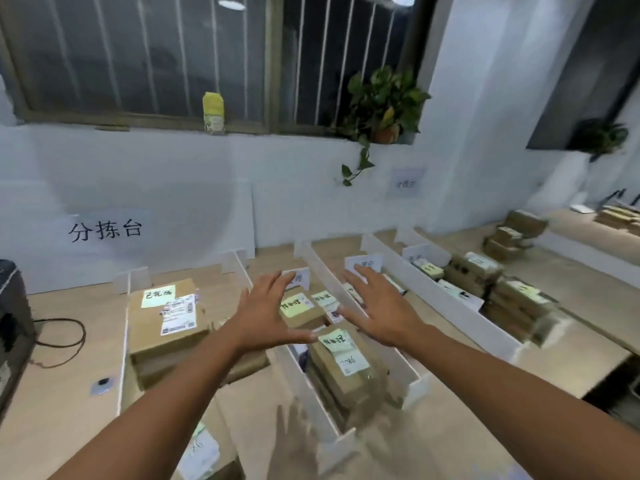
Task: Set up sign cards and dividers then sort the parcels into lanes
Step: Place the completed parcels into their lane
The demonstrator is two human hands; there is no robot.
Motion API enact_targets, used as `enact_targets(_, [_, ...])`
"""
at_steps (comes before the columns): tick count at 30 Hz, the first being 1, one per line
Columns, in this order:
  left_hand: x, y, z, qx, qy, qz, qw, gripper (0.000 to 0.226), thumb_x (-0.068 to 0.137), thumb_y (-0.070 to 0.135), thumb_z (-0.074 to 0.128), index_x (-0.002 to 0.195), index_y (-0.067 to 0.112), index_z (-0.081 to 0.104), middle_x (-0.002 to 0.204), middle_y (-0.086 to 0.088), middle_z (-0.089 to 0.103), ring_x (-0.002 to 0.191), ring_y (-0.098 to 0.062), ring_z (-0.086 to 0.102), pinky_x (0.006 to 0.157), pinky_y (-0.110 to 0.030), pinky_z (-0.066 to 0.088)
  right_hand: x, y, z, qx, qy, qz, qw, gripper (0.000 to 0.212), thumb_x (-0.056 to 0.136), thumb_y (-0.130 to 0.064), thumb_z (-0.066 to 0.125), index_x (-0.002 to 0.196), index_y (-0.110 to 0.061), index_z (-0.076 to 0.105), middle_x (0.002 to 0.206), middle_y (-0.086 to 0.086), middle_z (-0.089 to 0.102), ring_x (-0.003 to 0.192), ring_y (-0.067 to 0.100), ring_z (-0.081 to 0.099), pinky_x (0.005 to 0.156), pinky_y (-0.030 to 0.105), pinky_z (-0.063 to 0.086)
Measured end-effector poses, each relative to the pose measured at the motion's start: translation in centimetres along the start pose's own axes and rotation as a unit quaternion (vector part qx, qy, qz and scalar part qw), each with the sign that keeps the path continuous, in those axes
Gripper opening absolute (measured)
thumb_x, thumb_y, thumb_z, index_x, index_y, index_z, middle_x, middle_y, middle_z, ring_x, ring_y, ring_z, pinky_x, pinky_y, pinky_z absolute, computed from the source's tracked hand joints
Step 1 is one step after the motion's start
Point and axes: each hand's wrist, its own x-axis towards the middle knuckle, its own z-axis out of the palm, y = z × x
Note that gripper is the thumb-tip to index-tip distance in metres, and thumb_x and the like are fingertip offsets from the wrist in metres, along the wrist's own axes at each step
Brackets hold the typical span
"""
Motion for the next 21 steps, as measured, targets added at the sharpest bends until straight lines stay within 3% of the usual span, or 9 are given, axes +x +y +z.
enact_targets(4, [1.9,6.3,3.2,0.013,-0.019,0.052,0.998,0.134,0.055,0.093,0.067,0.162,0.038,0.008,0.17,0.007,0.003,0.157,-0.018,0.001,0.125,-0.057,0.001,-6.7,4.3,-3.5,-0.019,0.051,0.039,0.998,0.079,0.09,-0.077,0.029,0.159,-0.04,0.024,0.168,0.0,0.021,0.155,0.019,0.013,0.124,0.048,0.019])
enact_targets(7, [3.2,11.3,5.7,0.017,-0.032,0.086,0.996,0.138,0.049,0.101,0.057,0.161,0.04,0.005,0.17,0.01,0.002,0.158,-0.02,-0.001,0.124,-0.06,-0.003,-11.5,8.1,-6.2,-0.039,0.062,0.068,0.995,0.075,0.092,-0.075,0.028,0.159,-0.045,0.015,0.168,0.001,0.018,0.156,0.019,0.009,0.124,0.049,0.016])
enact_targets(11, [5.1,18.4,9.7,0.035,-0.04,0.124,0.991,0.139,0.047,0.104,0.049,0.161,0.039,0.005,0.171,0.01,0.001,0.158,-0.02,-0.005,0.124,-0.061,-0.002,-17.8,14.3,-9.1,-0.061,0.07,0.117,0.989,0.076,0.094,-0.077,0.026,0.161,-0.043,0.012,0.17,-0.001,0.011,0.157,0.017,0.002,0.124,0.042,0.006])
enact_targets(17, [8.7,31.6,17.7,0.068,-0.046,0.144,0.986,0.145,0.037,0.112,0.032,0.161,0.042,0.001,0.171,0.011,-0.006,0.157,-0.023,-0.012,0.122,-0.064,-0.004,-28.0,25.5,-14.1,-0.098,0.073,0.177,0.977,0.082,0.091,-0.082,0.016,0.161,-0.04,0.014,0.17,-0.003,0.012,0.156,0.02,0.008,0.124,0.05,0.017])
enact_targets(21, [11.6,42.0,25.0,0.05,-0.046,0.158,0.985,0.142,0.041,0.111,0.034,0.161,0.042,0.003,0.17,0.014,-0.007,0.157,-0.019,-0.013,0.121,-0.065,-0.001,-35.5,35.1,-17.5,-0.104,0.078,0.221,0.967,0.084,0.089,-0.085,0.012,0.161,-0.042,0.013,0.169,0.001,0.015,0.156,0.022,0.009,0.124,0.048,0.016])
